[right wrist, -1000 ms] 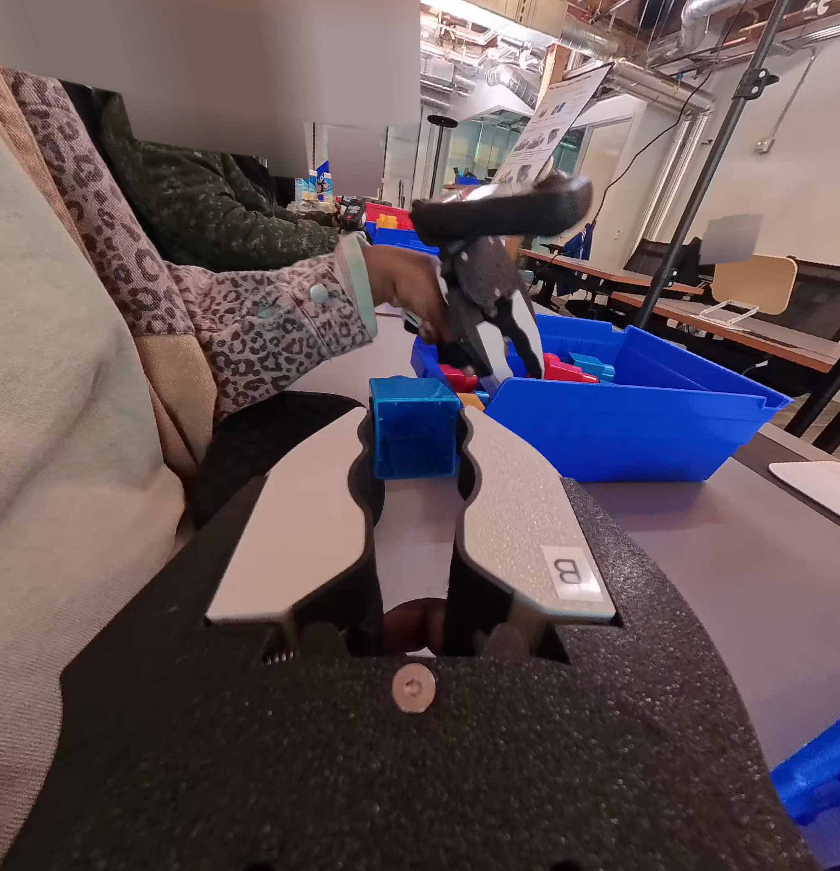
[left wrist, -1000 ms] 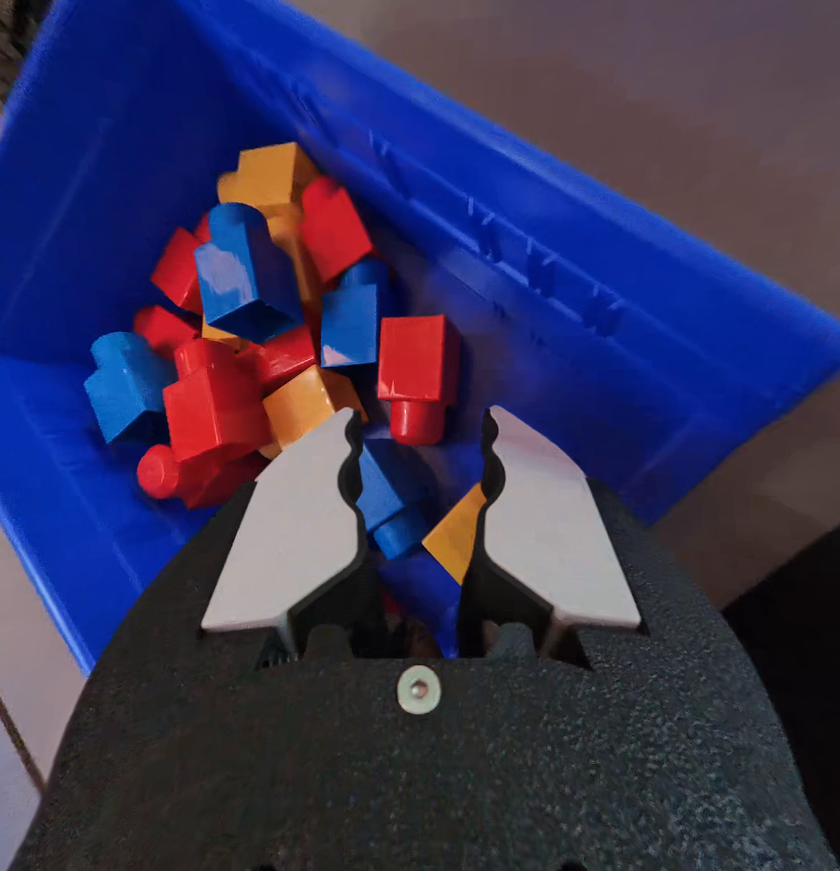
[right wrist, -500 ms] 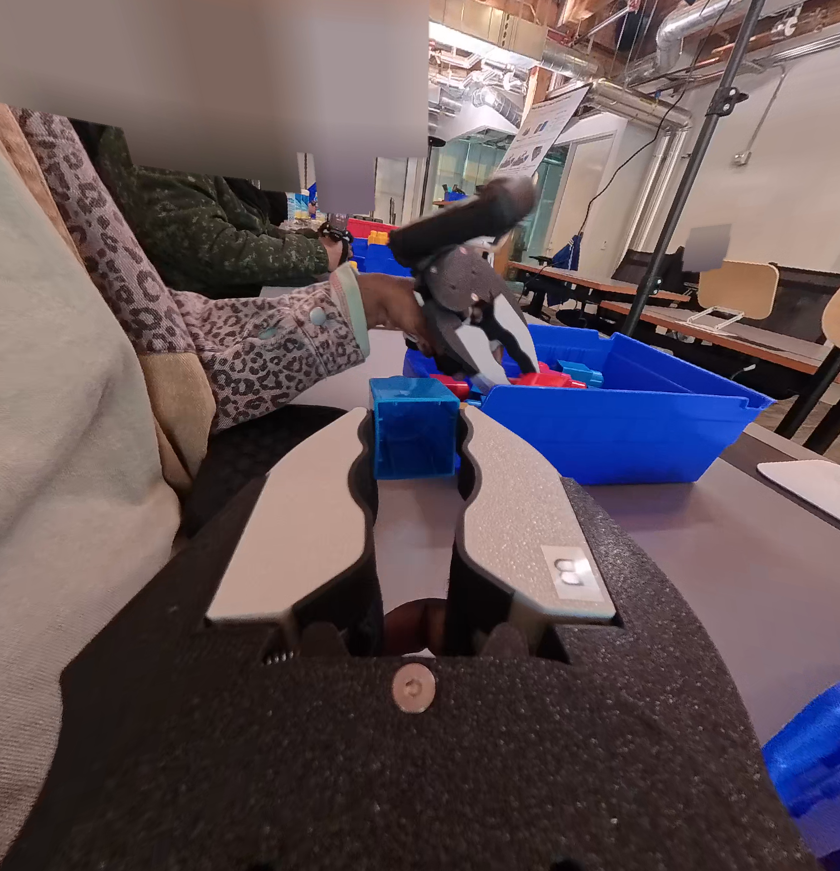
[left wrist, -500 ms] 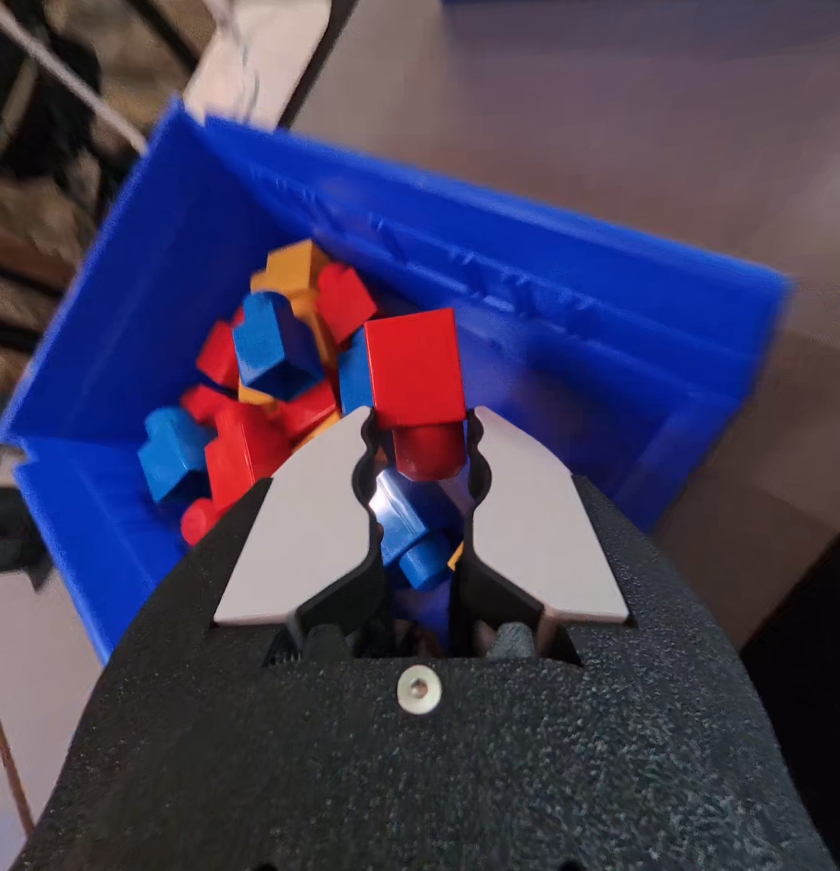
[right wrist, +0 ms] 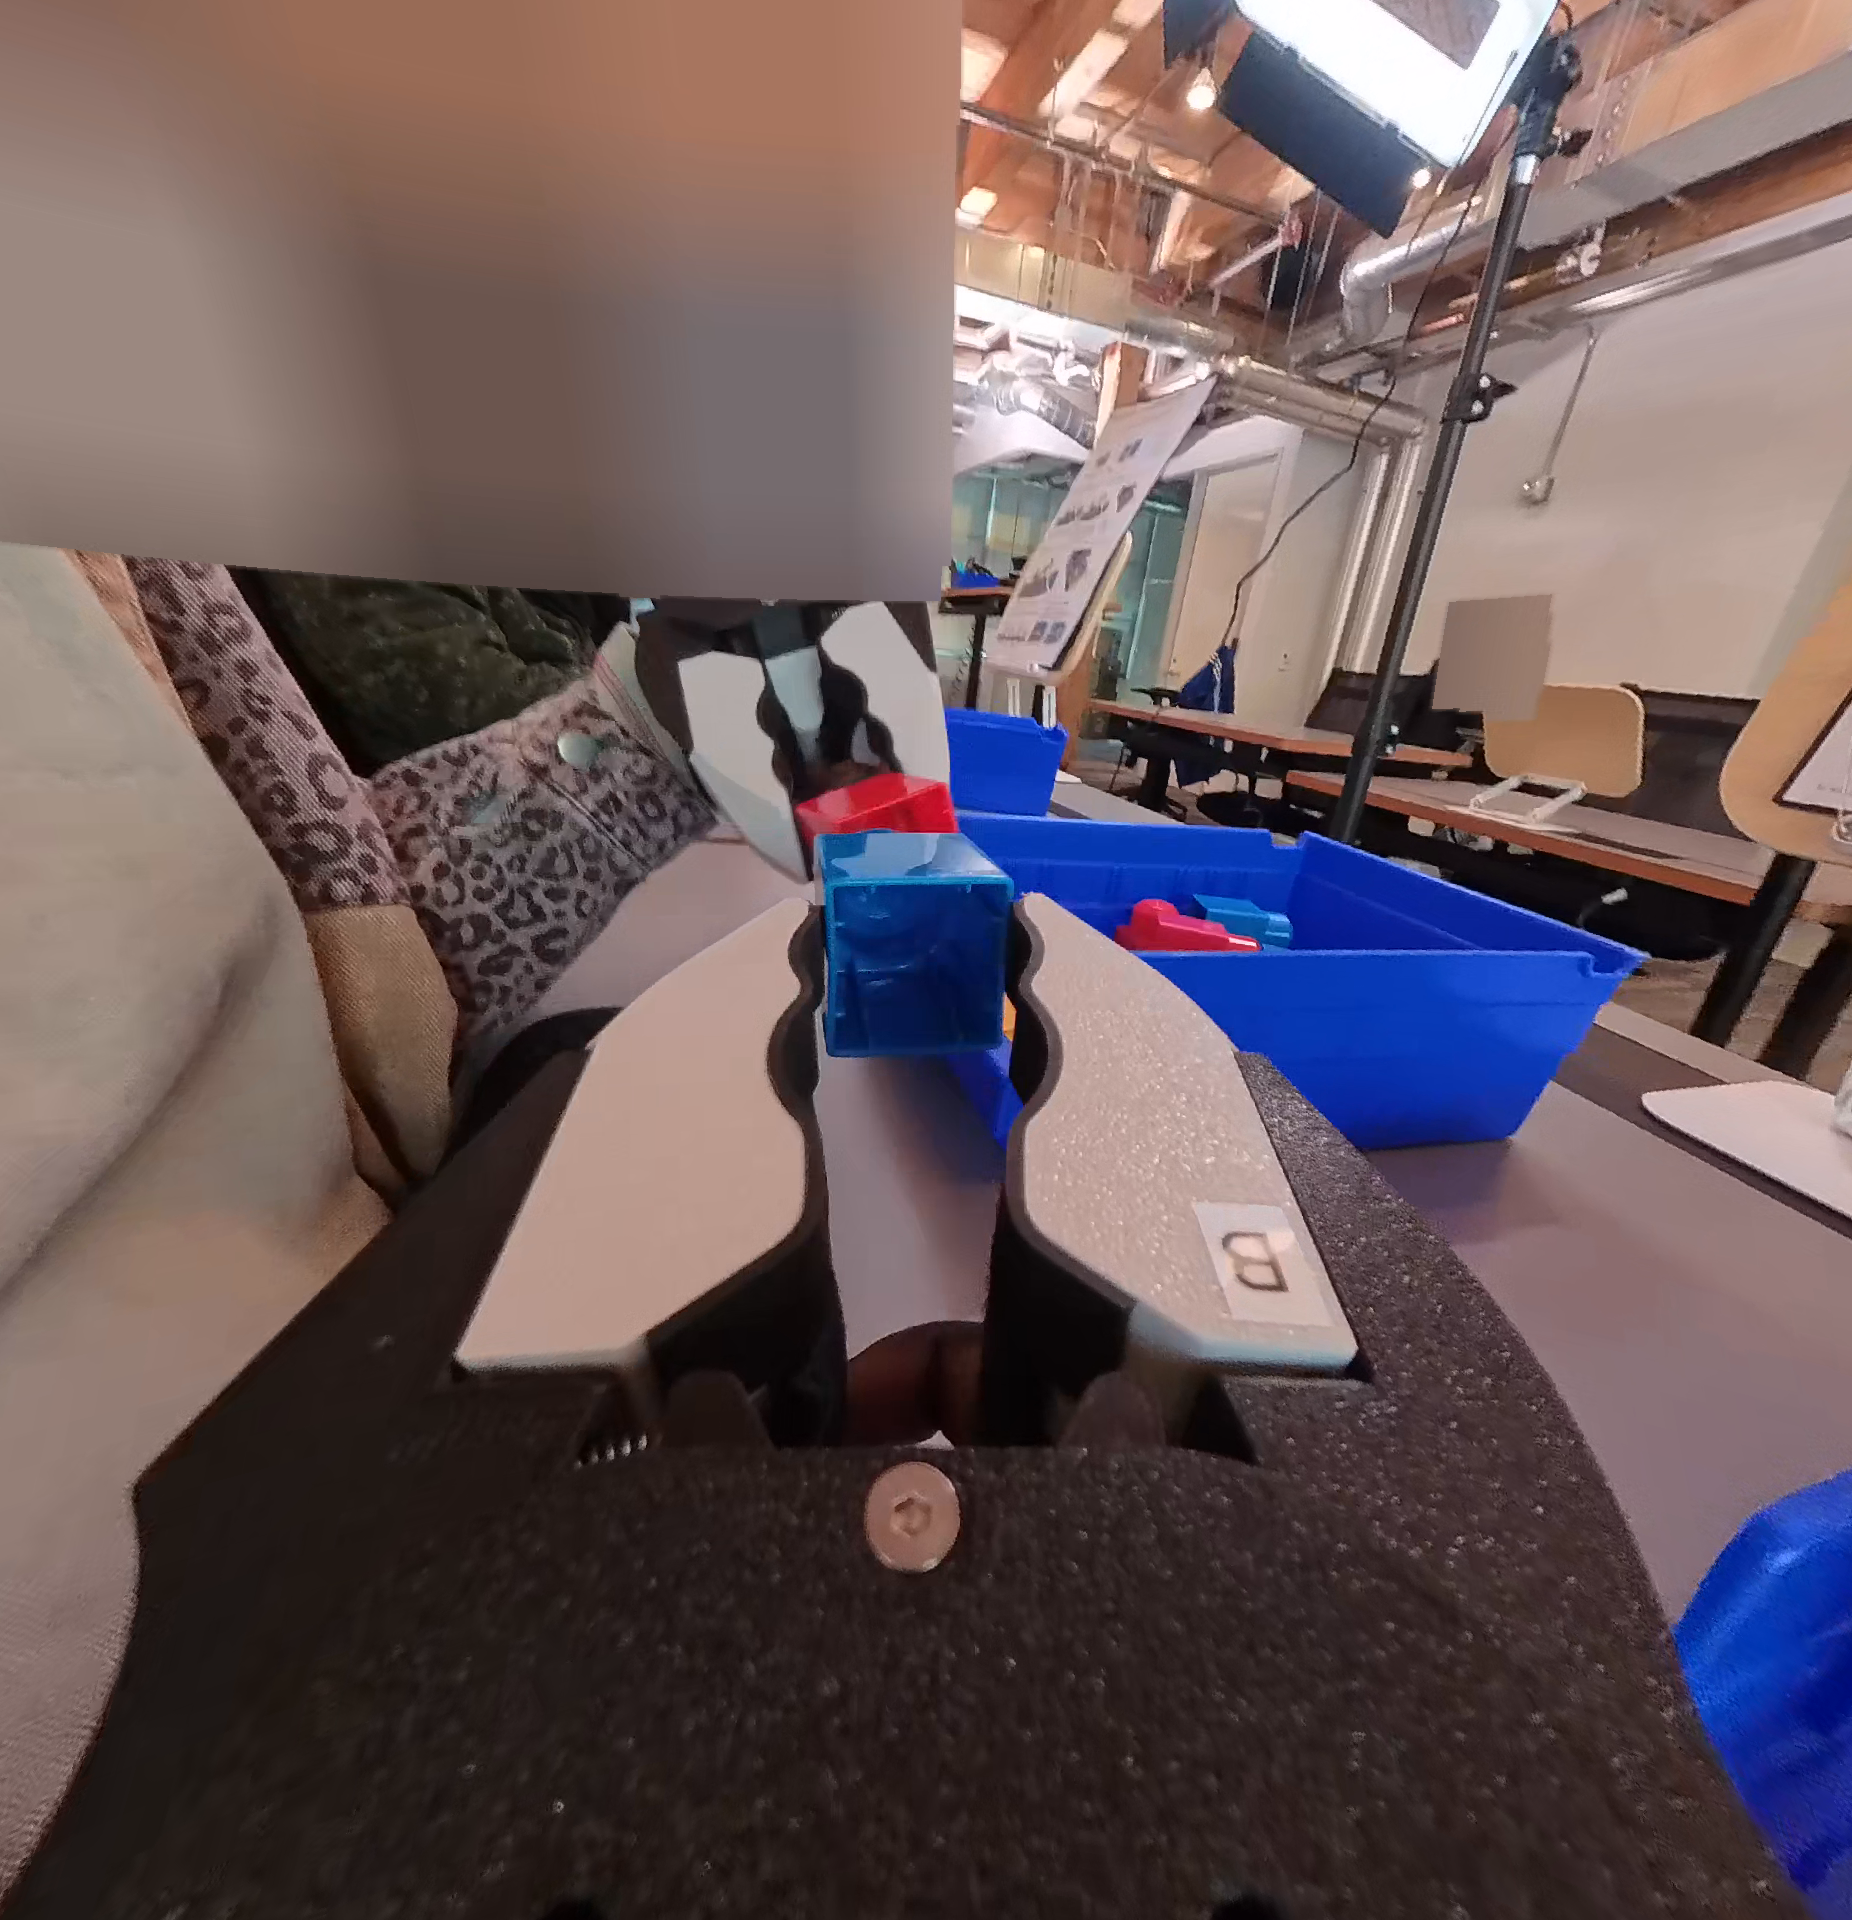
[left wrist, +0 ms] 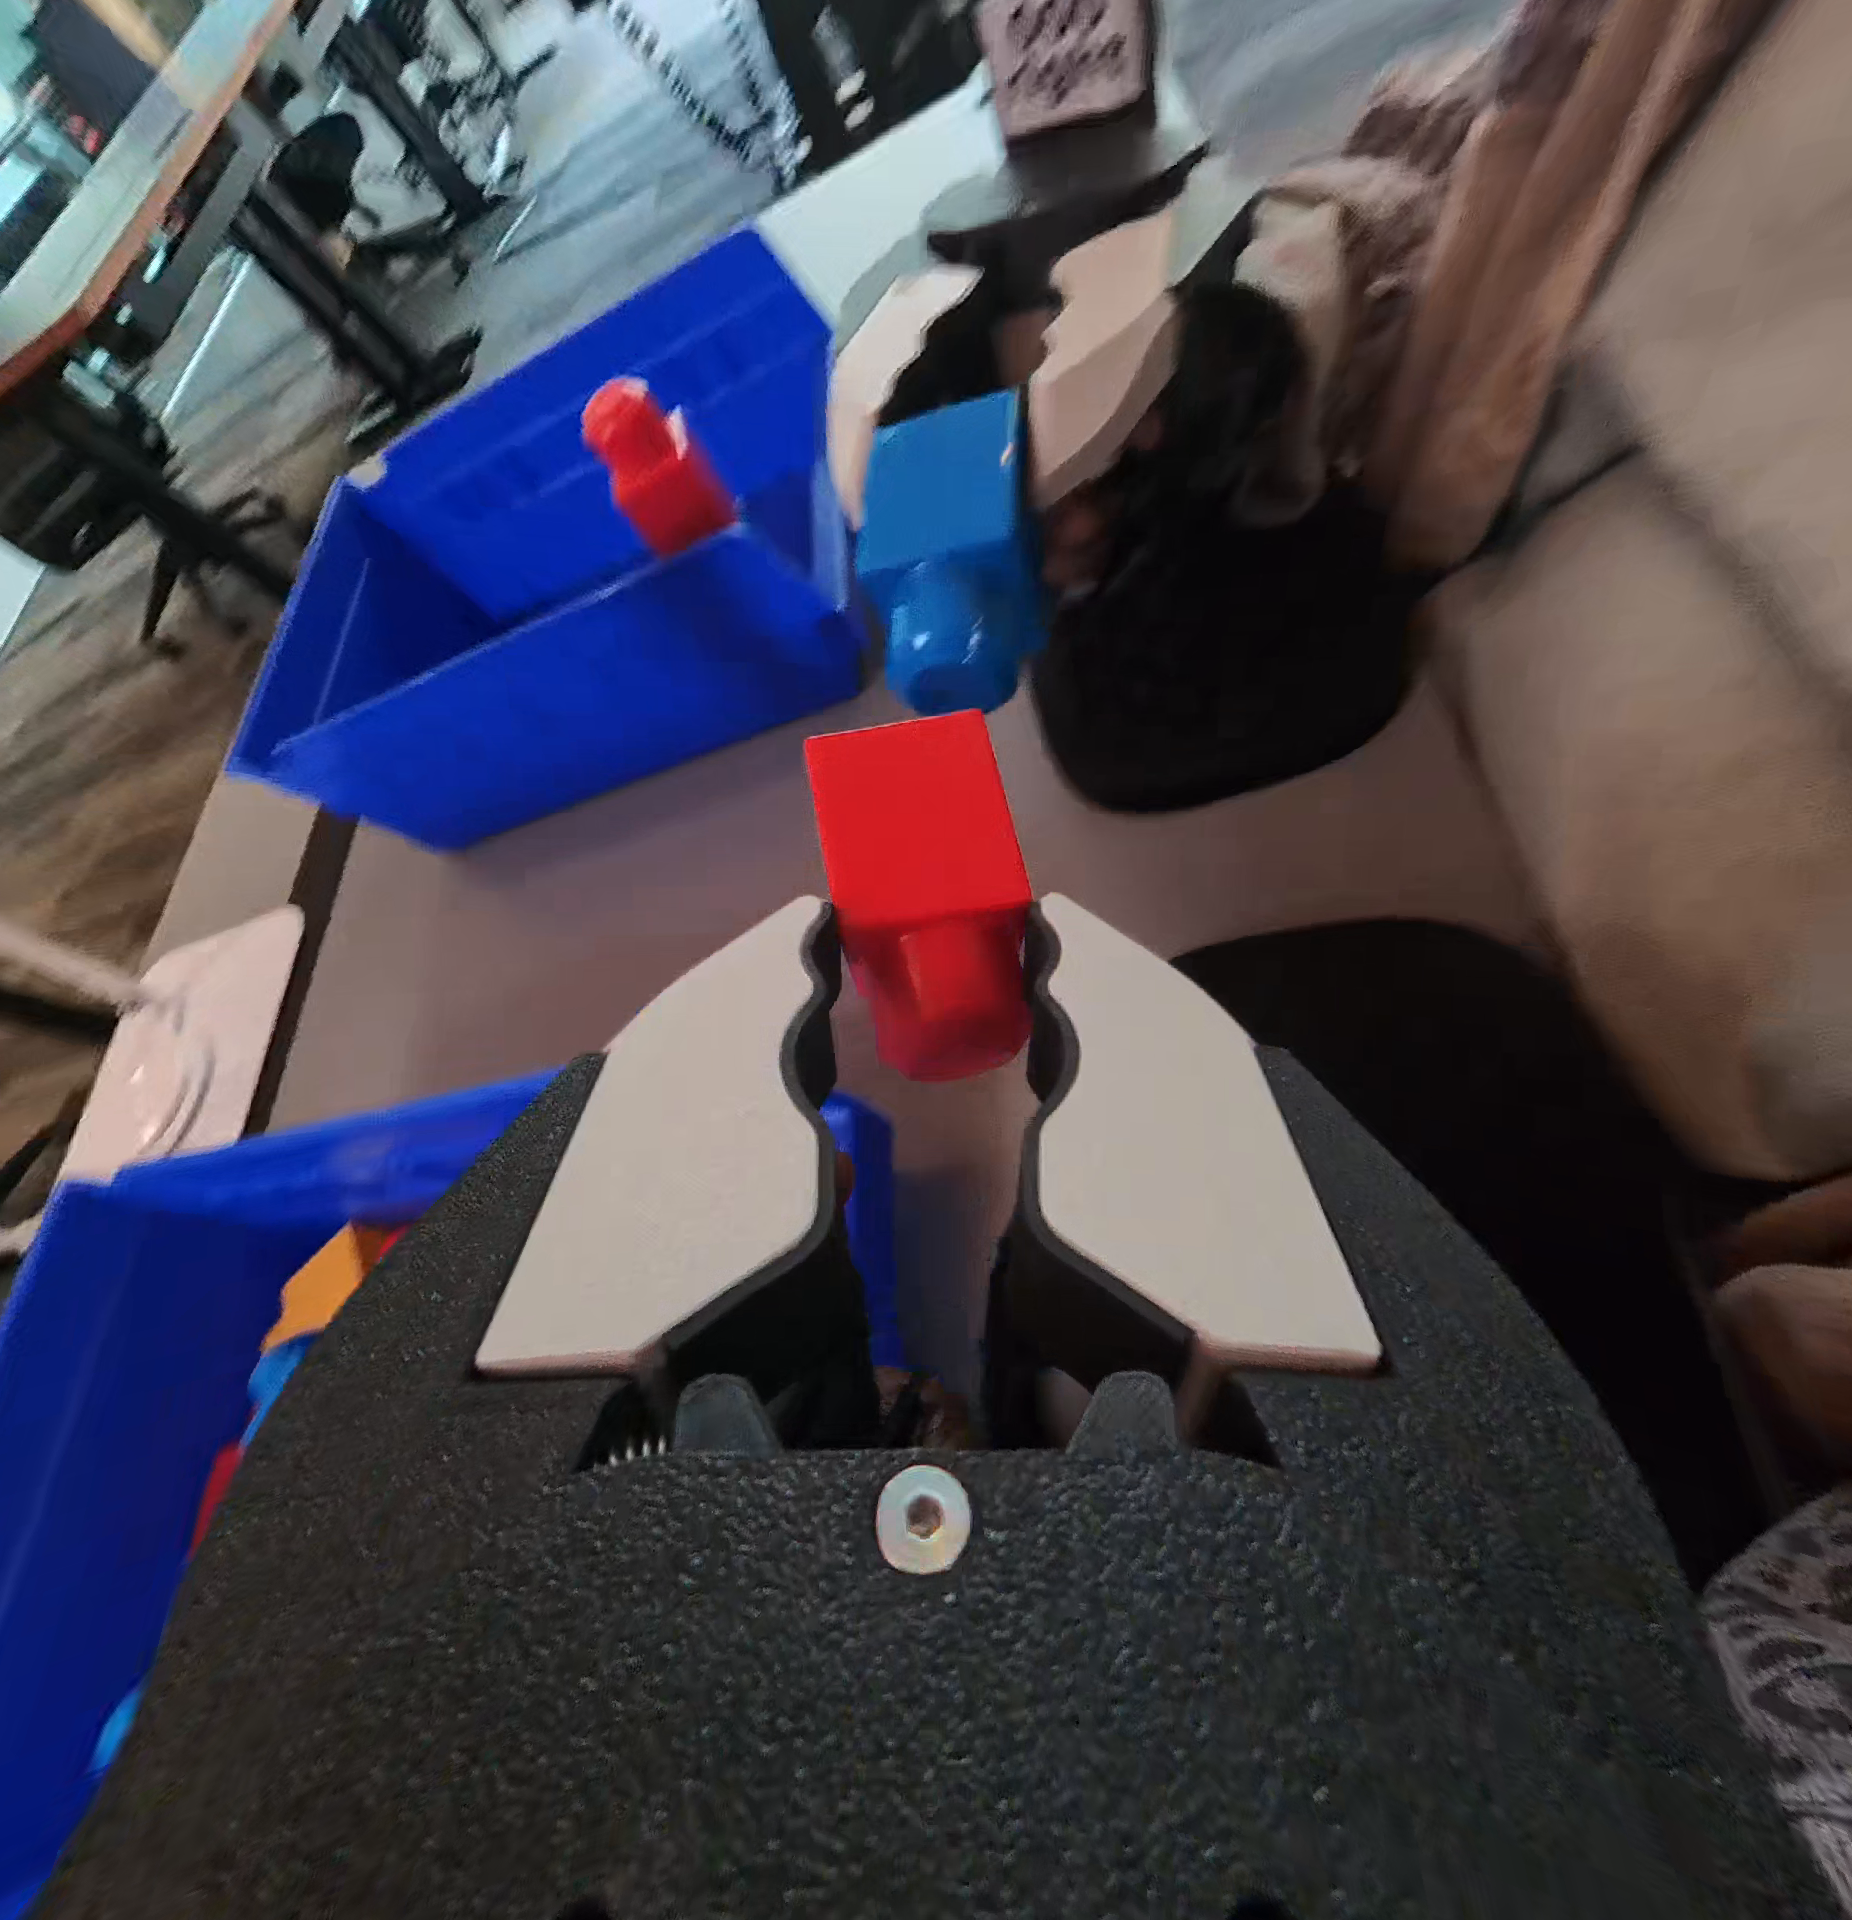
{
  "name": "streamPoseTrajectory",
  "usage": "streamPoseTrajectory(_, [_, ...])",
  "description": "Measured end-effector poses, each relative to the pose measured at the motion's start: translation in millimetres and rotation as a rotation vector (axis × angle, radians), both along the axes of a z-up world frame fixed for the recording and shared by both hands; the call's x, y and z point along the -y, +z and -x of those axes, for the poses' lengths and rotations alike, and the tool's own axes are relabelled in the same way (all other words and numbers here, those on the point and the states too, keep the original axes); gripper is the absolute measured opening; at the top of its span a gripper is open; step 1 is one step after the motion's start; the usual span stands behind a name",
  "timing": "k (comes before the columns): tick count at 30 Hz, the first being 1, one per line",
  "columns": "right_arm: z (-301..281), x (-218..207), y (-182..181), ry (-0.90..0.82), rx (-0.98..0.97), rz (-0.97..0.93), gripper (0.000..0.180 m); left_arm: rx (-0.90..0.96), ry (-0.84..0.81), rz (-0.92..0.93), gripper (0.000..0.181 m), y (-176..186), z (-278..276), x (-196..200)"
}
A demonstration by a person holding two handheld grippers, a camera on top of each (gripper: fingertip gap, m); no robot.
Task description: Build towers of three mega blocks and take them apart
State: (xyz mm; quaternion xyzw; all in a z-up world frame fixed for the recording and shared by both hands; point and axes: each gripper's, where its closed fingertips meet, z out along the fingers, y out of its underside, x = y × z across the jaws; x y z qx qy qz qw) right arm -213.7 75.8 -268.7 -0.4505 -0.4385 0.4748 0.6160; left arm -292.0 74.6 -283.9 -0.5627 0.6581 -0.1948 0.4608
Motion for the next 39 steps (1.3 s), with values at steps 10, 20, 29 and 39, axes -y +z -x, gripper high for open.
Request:
streamPoseTrajectory(10, [1,19,6,0.073,-0.032,-0.084,0.033,0.069,-0.176,0.088,0.033,4,-27,25])
streamPoseTrajectory(20, [3,25,1,0.067,-0.004,-0.179,0.032,-0.010,-0.194,0.122,0.033,-4,-30,29])
streamPoseTrajectory(29, [0,28,8,0.085,-0.058,-0.175,0.033,0.026,-0.215,0.092,0.033,3,-36,32])
streamPoseTrajectory(39, [1,27,7,0.076,-0.065,-0.167,0.033,0.068,-0.204,0.089,0.033,7,-38,32])
